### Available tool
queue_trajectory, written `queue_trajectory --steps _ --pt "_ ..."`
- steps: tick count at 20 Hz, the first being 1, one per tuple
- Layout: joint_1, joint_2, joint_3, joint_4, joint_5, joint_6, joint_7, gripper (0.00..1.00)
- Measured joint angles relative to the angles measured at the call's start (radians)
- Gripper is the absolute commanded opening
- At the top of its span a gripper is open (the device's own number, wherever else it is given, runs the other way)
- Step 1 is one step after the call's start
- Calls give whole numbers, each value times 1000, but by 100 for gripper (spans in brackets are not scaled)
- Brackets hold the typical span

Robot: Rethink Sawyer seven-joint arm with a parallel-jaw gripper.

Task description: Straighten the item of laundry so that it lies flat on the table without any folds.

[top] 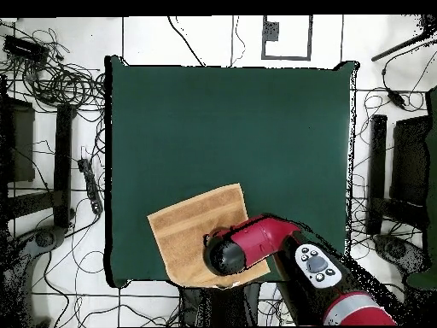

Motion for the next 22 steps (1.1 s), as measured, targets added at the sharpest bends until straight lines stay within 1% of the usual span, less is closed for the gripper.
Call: queue_trajectory --steps 5,13,22 --pt "-24 -4 35 -7 -21 17 -1 0" --pt "-29 -21 68 -28 -45 45 -1 0" --pt "-76 -20 123 -55 -54 67 -5 0"
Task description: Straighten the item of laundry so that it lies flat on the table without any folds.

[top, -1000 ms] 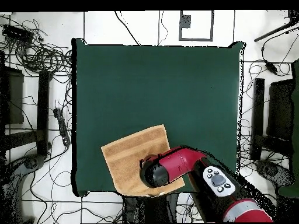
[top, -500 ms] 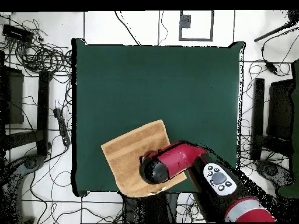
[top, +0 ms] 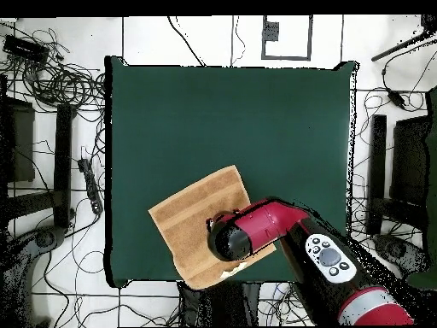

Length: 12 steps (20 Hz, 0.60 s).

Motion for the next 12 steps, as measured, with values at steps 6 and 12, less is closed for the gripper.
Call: queue_trajectory --steps 6,12 --pt "-22 0 33 -19 -46 5 -21 0" --pt "-58 13 63 -30 -124 -1 -25 0"
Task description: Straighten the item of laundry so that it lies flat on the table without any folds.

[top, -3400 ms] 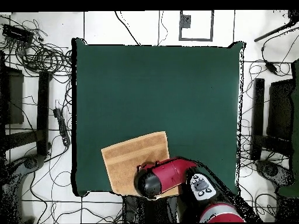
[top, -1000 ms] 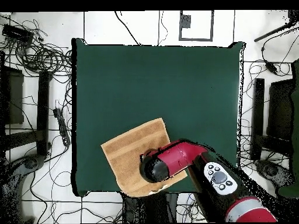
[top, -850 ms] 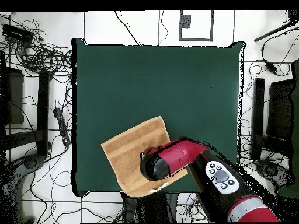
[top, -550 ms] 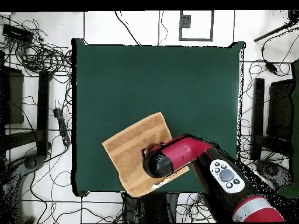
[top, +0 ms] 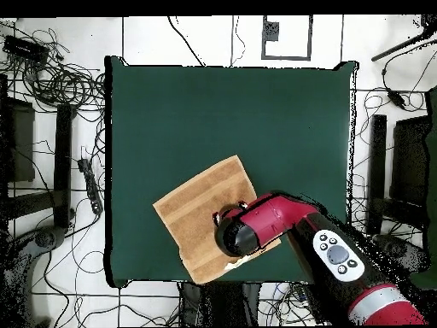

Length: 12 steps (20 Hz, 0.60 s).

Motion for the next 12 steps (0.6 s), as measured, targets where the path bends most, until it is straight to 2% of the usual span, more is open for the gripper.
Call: queue_trajectory --steps 4,5,12 --pt "-19 19 2 -7 -70 -16 0 0" --pt "-22 24 3 -8 -83 -18 0 100" --pt "-59 41 30 -13 -129 -18 -19 100"
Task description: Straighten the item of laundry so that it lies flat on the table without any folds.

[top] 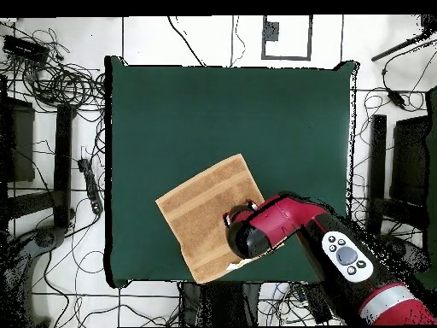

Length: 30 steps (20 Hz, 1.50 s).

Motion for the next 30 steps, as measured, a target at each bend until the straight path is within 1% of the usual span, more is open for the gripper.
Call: queue_trajectory --steps 10,14,16,18,19,23,26,28,30 --pt "4 -1 3 -1 -3 0 -6 100" --pt "15 -2 2 -2 -3 0 -6 100" --pt "35 -3 -7 -3 -8 0 -6 100" --pt "68 -3 -28 -3 -18 -4 -6 100" --pt "101 -3 -53 -3 -27 -11 -6 100" --pt "161 -3 -105 -4 -40 -36 -6 100" --pt "231 -2 -178 -5 -51 -89 4 100" --pt "301 -1 -257 -12 -54 -162 24 100" --pt "332 -1 -295 -14 -53 -198 37 100"
